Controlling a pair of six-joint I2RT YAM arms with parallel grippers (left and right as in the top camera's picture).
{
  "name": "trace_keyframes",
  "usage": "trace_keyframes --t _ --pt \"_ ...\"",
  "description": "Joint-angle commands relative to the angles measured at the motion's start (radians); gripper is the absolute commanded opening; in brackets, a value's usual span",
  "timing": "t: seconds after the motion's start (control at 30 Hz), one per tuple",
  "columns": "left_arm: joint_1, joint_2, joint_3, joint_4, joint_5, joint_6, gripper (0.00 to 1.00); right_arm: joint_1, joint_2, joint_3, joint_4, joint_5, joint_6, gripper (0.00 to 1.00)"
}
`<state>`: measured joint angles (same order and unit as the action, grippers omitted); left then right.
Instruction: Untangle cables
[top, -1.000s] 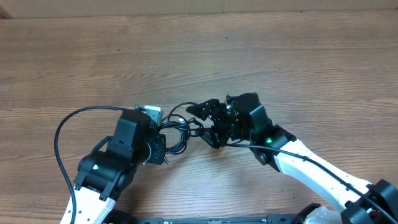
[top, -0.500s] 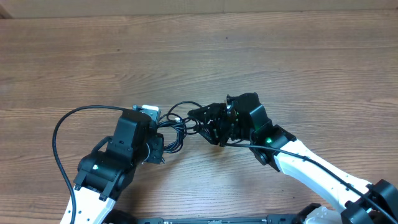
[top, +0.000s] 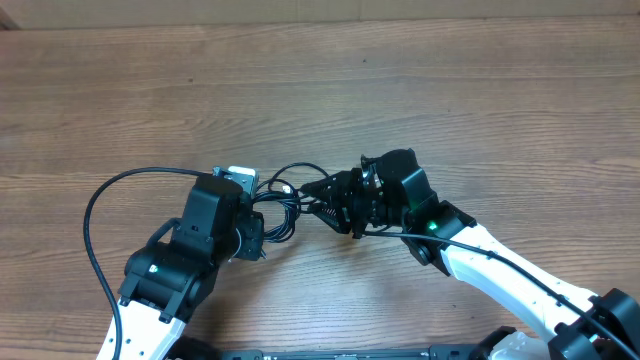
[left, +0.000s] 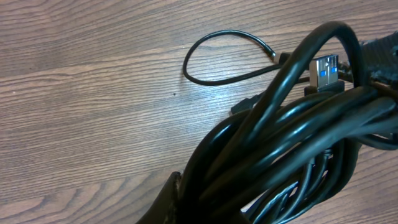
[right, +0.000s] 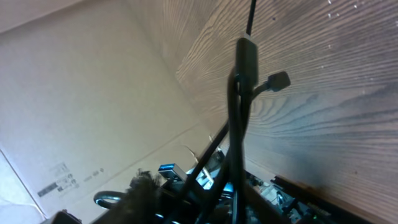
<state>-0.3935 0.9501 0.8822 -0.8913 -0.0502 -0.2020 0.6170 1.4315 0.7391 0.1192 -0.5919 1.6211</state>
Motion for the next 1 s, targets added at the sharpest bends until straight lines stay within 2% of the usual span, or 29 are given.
trace_keyframes --t 0.0,0.2,0.23,0.37,0.57,0.8,0.97 --pt "-0.006 -0.006 0.036 0.009 -0.01 0.015 0.04 0.005 -0.002 0.013 0.006 0.005 0.006 0.29" --pt "-0.006 -0.006 0.036 0.008 -0.011 0.015 0.04 0.005 -0.002 0.013 0.006 0.015 0.005 0.05" --pt "-0.006 -0.006 0.036 0.008 -0.013 0.015 0.04 0.005 -0.002 0.013 0.006 0.014 0.002 0.04" --pt "-0.005 -0.006 0.036 0.008 -0.045 -0.006 0.04 0.005 -0.002 0.013 0.006 0.015 -0.06 0.04" --pt "-0.005 -0.006 0.036 0.006 -0.198 -0.199 0.04 0.005 -0.002 0.013 0.005 0.014 -0.221 0.04" --pt "-0.005 -0.001 0.036 0.01 -0.193 -0.431 0.04 0.01 -0.002 0.013 0.003 0.006 -0.24 0.04" --pt "-0.005 -0.001 0.036 0.034 -0.158 -0.48 0.04 0.039 -0.002 0.013 0.011 0.008 -0.243 0.04"
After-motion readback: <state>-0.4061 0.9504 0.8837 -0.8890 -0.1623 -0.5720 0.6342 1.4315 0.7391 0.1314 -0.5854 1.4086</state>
